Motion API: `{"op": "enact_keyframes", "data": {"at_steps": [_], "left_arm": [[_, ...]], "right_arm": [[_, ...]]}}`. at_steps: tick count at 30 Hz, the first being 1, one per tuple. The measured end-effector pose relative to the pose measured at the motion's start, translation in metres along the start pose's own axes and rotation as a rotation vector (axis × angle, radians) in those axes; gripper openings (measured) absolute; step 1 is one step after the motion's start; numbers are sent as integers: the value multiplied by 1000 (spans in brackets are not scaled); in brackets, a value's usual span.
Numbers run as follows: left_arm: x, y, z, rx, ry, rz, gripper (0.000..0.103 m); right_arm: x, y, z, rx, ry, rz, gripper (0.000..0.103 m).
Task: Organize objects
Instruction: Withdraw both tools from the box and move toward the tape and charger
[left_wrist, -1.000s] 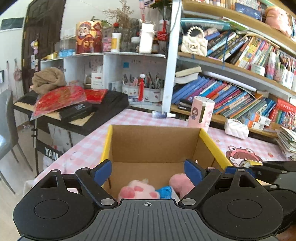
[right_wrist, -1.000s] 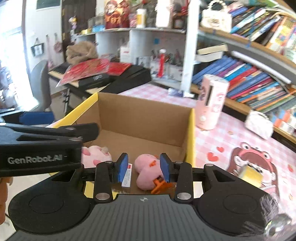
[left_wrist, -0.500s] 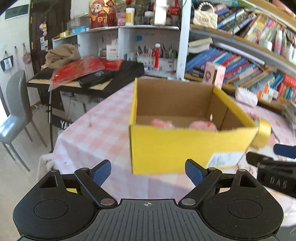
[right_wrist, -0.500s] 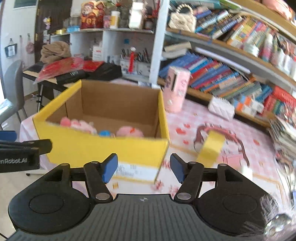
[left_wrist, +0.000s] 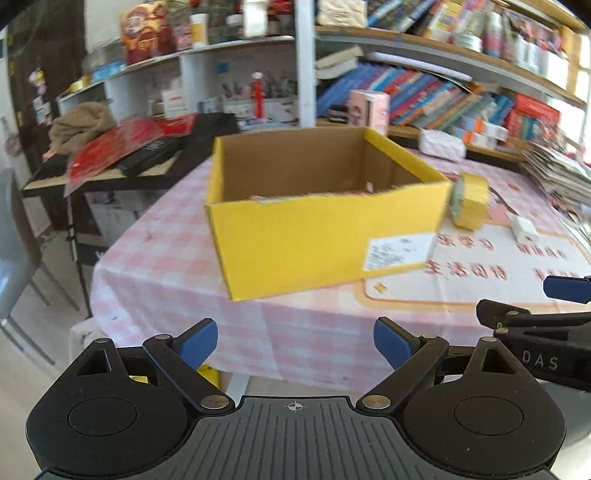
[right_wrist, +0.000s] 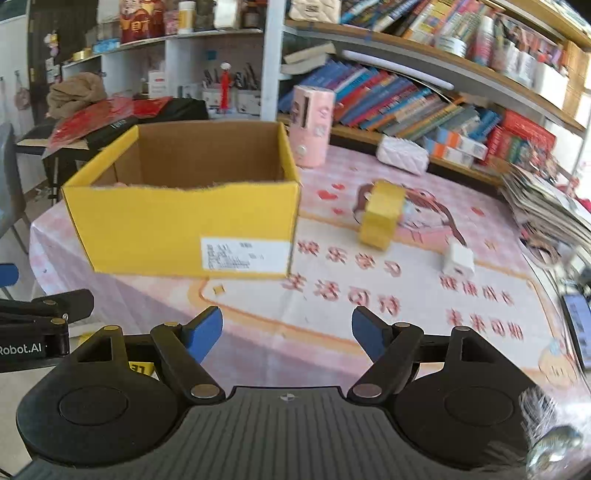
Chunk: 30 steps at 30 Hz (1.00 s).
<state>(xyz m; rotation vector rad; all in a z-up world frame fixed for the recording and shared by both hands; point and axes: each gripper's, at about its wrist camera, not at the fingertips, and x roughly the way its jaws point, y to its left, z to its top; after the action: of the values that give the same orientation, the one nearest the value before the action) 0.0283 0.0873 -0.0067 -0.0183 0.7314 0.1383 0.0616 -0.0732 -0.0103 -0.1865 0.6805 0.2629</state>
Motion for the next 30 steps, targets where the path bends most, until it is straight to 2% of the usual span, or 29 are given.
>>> {"op": "enact_keyframes", "data": {"at_steps": [5,17,23,30], "left_arm": [[2,-24,-3,67,25,-63,93],[3,-85,5,231,-17,-258,97],[6,-101,12,227,-23,-312,97],[14,-118,19,235,-27,-344,97]], "right_arm": [[-16,-11,-20,17,18,-52,80],[-41,-65,-47,183,51,-250,91],[-45,-82,-49,205,62,-310,94],[-43,-100,-47,217,65,-338,95]]}}
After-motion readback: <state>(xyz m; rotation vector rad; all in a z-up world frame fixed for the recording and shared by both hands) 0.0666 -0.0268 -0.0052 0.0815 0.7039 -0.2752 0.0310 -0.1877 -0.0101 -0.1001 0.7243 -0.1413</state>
